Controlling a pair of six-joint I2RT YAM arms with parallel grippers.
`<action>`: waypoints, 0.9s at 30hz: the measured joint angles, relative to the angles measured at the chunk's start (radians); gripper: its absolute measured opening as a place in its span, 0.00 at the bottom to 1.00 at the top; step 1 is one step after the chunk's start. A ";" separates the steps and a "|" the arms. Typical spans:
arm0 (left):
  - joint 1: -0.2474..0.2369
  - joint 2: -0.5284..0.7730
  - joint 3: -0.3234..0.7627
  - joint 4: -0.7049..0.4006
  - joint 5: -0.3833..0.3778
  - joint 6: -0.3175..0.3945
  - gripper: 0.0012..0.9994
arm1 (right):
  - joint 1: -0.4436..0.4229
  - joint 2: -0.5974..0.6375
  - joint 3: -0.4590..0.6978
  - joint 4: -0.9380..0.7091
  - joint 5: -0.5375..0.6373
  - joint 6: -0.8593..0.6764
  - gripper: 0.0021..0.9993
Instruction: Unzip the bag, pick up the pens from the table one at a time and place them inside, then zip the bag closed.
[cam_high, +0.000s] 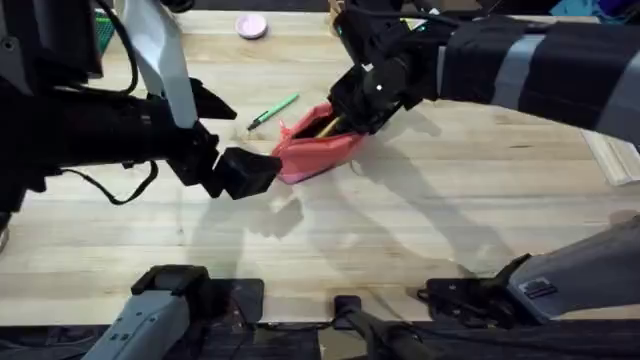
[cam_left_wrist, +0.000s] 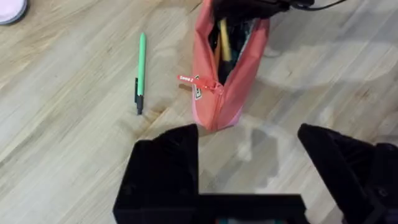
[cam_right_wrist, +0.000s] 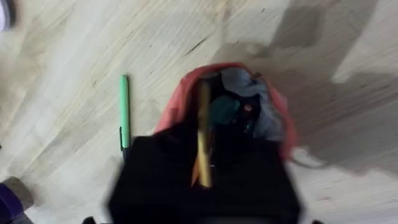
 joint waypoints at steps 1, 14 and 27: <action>0.000 0.000 0.000 0.000 0.000 0.000 1.00 | 0.000 0.000 0.000 0.000 0.000 0.000 0.28; 0.000 0.000 0.000 0.000 0.000 0.000 1.00 | 0.005 0.000 0.022 0.015 -0.019 0.004 1.00; 0.000 0.000 0.000 0.000 0.000 0.000 1.00 | 0.005 0.000 0.022 0.027 -0.020 -0.025 1.00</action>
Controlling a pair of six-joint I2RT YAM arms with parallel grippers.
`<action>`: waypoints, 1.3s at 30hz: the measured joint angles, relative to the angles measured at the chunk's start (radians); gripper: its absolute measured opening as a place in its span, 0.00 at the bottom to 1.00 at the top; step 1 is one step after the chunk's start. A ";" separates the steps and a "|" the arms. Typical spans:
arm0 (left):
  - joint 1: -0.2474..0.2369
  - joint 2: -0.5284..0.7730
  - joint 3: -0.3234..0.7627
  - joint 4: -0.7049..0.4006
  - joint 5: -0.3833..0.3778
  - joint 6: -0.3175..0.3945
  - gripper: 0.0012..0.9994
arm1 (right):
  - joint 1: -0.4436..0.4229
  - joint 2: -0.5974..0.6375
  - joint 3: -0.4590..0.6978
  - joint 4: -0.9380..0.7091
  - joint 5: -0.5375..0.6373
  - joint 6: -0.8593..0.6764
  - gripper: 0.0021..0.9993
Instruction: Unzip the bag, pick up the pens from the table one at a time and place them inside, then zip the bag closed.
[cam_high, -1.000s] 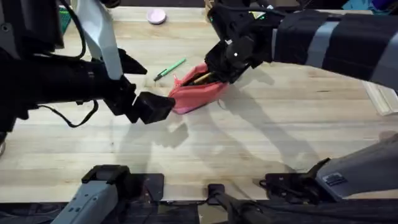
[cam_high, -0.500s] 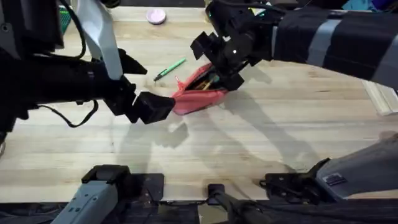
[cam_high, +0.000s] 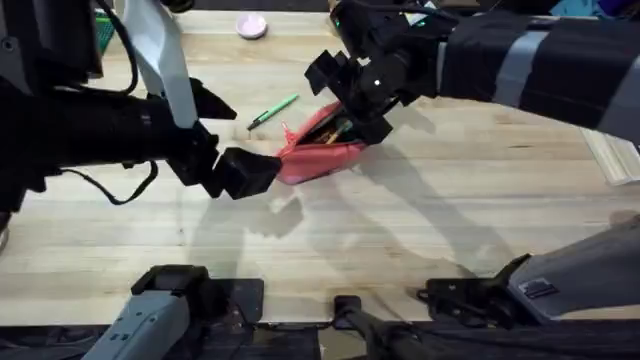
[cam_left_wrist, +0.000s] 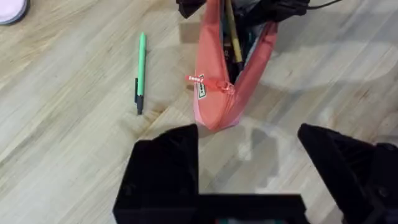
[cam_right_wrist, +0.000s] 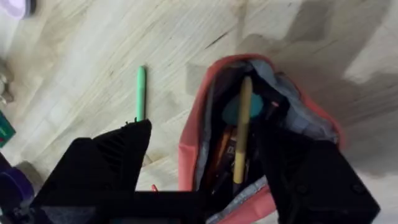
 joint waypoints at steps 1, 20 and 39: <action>0.000 0.000 0.000 0.000 0.000 0.000 1.00 | 0.000 0.000 0.001 0.004 0.001 -0.022 1.00; 0.000 0.000 0.000 0.002 0.000 0.000 1.00 | 0.000 -0.154 0.091 -0.001 0.010 -0.576 1.00; 0.000 0.000 0.000 0.019 0.000 0.000 0.99 | 0.000 -0.155 0.095 -0.006 0.010 -1.181 1.00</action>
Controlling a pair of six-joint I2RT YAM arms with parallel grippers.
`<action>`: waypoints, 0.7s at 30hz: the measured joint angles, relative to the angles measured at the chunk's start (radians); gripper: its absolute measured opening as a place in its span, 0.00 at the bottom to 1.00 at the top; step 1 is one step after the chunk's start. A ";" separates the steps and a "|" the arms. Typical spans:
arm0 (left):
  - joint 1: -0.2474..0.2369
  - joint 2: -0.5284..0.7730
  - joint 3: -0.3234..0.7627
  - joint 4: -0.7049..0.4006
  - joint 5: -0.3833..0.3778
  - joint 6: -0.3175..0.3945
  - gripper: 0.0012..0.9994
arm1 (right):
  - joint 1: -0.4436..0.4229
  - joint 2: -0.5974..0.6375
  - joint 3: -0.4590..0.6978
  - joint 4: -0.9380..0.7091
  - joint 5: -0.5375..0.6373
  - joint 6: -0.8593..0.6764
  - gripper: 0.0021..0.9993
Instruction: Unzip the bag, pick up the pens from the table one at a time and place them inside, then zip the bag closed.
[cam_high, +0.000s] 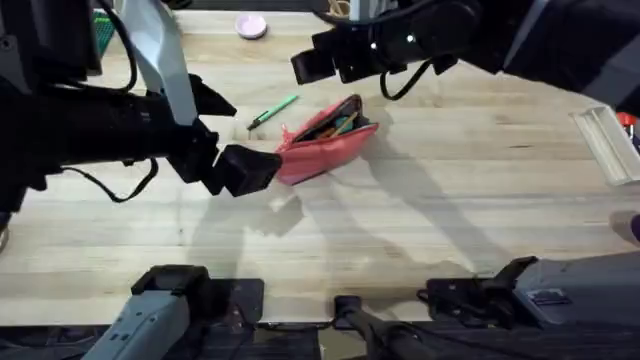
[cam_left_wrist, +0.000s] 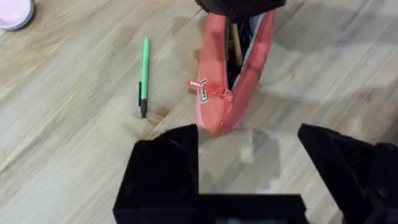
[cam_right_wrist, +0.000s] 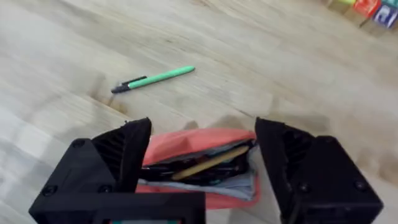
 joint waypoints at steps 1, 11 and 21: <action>0.000 0.000 0.000 0.000 0.000 0.000 1.00 | 0.000 0.000 0.003 0.000 0.000 -0.030 1.00; 0.000 0.000 0.000 0.000 0.000 0.000 1.00 | 0.000 0.034 0.109 0.004 0.001 -0.288 1.00; 0.000 0.000 0.000 0.000 0.000 0.000 0.99 | 0.000 0.171 0.136 0.082 -0.011 -0.600 1.00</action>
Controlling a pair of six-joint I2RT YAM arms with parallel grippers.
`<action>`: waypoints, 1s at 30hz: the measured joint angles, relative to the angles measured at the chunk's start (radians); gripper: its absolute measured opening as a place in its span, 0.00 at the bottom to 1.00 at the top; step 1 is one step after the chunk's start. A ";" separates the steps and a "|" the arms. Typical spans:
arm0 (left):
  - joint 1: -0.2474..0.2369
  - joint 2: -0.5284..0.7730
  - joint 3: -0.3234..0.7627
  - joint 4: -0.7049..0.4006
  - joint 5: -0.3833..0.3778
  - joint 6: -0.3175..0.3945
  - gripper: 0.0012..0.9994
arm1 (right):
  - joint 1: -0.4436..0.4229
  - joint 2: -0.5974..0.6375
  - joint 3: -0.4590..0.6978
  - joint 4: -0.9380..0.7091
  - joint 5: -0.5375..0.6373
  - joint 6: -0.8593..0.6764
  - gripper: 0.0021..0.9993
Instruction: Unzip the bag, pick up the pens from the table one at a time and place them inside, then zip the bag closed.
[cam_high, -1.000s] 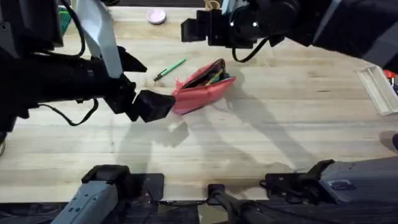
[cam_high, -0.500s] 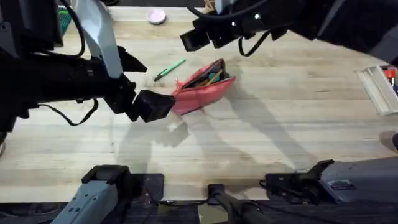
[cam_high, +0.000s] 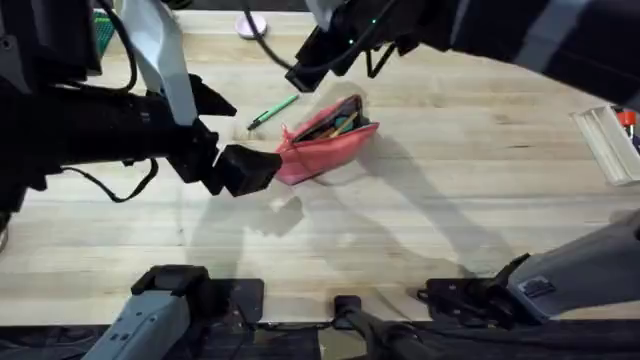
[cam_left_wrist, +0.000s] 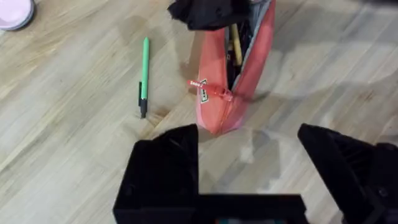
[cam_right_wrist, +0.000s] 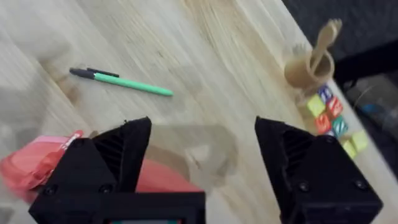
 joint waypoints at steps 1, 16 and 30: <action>0.000 0.000 0.000 0.000 0.000 0.000 0.99 | 0.000 0.011 0.000 0.019 -0.008 -0.026 1.00; 0.000 0.000 0.000 0.000 0.000 0.000 1.00 | 0.022 0.176 0.000 0.152 -0.110 -0.330 1.00; 0.000 0.000 0.000 0.000 0.000 0.000 0.99 | 0.023 0.244 0.000 0.129 -0.169 -0.371 1.00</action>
